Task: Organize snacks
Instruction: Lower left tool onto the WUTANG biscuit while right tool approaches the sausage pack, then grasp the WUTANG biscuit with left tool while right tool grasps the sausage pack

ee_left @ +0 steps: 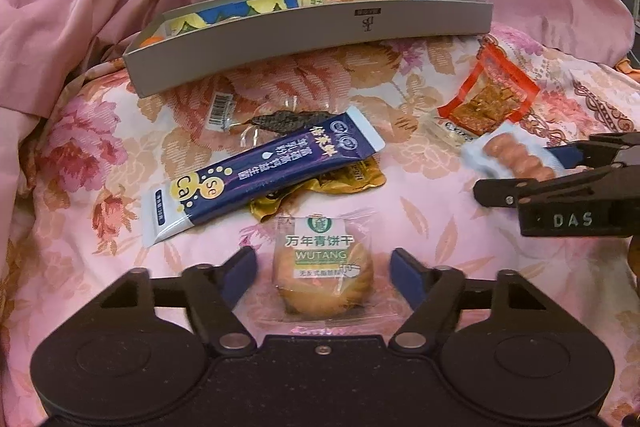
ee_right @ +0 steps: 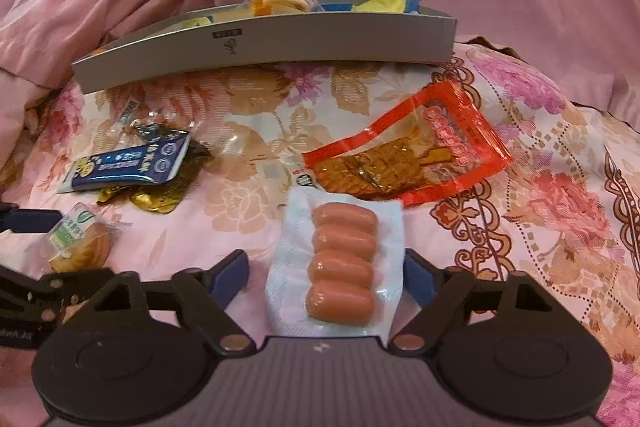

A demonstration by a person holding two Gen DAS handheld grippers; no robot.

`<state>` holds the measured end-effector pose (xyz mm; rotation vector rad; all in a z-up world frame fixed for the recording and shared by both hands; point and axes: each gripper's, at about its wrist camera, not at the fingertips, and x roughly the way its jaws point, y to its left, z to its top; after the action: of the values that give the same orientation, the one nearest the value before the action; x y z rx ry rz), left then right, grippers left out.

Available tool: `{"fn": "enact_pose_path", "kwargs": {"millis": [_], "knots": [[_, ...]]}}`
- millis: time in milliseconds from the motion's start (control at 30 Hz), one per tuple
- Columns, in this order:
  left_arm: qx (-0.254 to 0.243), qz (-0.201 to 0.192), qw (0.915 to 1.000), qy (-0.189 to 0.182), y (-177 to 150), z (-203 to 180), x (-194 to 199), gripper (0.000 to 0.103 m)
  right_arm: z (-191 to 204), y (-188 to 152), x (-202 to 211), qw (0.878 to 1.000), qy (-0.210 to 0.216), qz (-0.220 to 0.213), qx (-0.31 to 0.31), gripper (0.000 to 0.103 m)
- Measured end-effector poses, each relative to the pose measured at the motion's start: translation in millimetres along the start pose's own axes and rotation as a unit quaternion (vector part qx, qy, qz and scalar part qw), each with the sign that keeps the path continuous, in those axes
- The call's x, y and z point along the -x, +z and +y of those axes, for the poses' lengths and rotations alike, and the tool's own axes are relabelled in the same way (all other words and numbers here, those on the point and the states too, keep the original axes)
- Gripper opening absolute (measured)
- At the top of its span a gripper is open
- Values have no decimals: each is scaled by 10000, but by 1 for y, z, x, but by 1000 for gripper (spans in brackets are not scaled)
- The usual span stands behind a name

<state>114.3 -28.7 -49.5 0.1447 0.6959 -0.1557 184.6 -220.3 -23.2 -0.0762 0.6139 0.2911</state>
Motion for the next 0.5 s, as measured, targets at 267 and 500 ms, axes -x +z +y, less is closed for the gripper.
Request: {"fn": "enact_pose_path", "kwargs": {"millis": [267,500], "knots": [[119,86,9998,-92,-1,1,5,51,10,-5,8,9994,229,-13,248,63],[174,198,9995,-194,-9,-2,17,51,20,-14,20,9982,490,52,347,62]]}}
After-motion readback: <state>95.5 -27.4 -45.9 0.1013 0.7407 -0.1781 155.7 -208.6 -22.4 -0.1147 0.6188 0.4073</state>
